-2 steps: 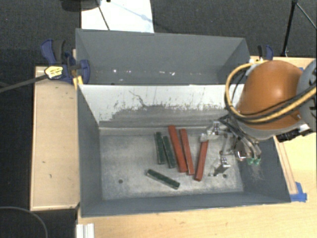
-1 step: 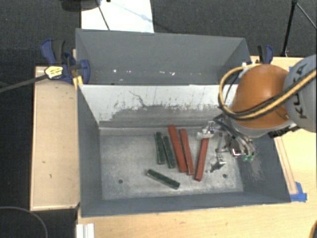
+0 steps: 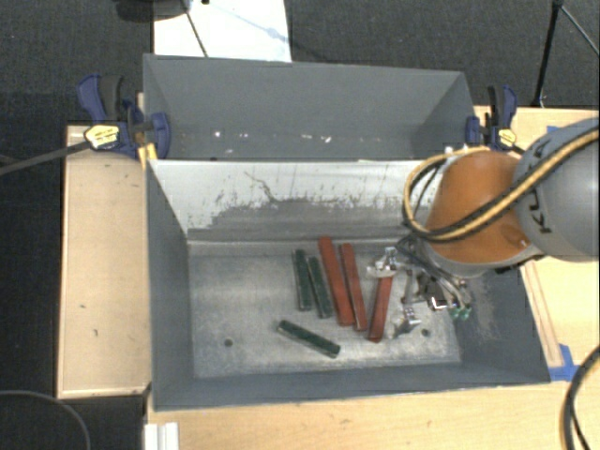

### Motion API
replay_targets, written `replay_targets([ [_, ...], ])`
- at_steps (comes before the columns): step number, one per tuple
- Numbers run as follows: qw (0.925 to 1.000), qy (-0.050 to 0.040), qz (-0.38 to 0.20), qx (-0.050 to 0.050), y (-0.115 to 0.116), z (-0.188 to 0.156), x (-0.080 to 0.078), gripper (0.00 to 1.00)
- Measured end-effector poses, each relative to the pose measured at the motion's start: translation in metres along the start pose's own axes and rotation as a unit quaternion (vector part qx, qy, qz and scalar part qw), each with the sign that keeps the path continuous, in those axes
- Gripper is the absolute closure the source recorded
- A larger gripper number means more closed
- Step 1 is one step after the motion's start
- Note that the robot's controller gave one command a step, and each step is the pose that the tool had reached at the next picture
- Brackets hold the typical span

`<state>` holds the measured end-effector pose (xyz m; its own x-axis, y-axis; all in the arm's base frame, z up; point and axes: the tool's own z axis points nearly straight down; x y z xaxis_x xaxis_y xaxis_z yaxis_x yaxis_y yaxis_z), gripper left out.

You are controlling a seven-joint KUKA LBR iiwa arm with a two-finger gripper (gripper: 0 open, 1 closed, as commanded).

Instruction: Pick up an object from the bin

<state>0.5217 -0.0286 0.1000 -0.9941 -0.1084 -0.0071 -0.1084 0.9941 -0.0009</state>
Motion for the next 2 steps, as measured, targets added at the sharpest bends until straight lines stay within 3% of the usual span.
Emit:
replay_targets([
  [1,0.9937,0.0022,-0.112,0.001,0.0112,0.0235,0.0014,1.00],
  [2,0.9937,0.0022,-0.112,0.001,0.0112,0.0235,0.0014,1.00],
])
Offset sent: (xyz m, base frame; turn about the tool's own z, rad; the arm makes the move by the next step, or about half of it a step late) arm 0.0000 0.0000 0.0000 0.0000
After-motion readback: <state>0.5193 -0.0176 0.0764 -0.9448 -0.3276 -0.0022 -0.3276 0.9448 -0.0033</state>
